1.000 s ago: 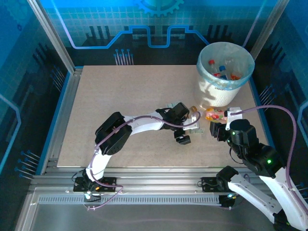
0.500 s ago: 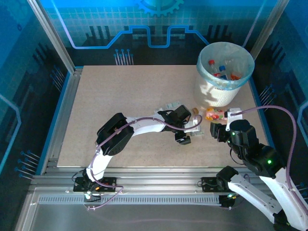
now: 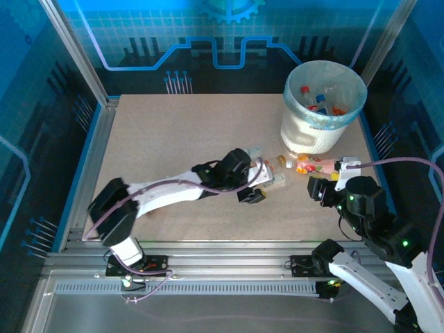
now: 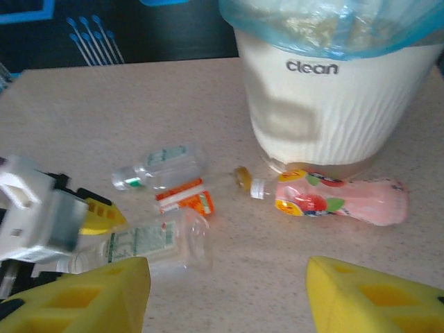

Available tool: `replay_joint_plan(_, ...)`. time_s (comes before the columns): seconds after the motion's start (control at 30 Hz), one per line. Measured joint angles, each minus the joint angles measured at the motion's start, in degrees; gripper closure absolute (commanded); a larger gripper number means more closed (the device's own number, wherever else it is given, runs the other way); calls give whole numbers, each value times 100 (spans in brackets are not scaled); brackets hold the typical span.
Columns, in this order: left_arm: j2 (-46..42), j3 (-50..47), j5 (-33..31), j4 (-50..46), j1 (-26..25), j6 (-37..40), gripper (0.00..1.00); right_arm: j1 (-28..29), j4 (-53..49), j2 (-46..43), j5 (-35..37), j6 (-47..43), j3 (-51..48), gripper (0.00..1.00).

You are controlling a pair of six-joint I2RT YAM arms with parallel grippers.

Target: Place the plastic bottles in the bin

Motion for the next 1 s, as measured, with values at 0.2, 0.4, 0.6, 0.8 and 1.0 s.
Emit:
replay_joint_plan(0.2,-1563,-1023,-173,931,-2,-584,51,-9,492,409,-1071,540,114,32)
replay_joint_plan(0.4,-2262,-1325,-343,1340,-2,-715,52,-4,1161,1276,-2221,1091,321,26)
replay_joint_plan(0.6,-2577,-1545,-365,1497,-15,-748,52,109,1711,1526,-2739,1530,302,23)
replay_joint_plan(0.8,-2804,-1705,-380,1539,-37,-859,52,258,2006,1609,-2787,1814,125,23)
replay_joint_plan(1.0,-2868,-1735,-376,1622,-59,-863,52,372,2264,1746,-2839,1982,-46,25)
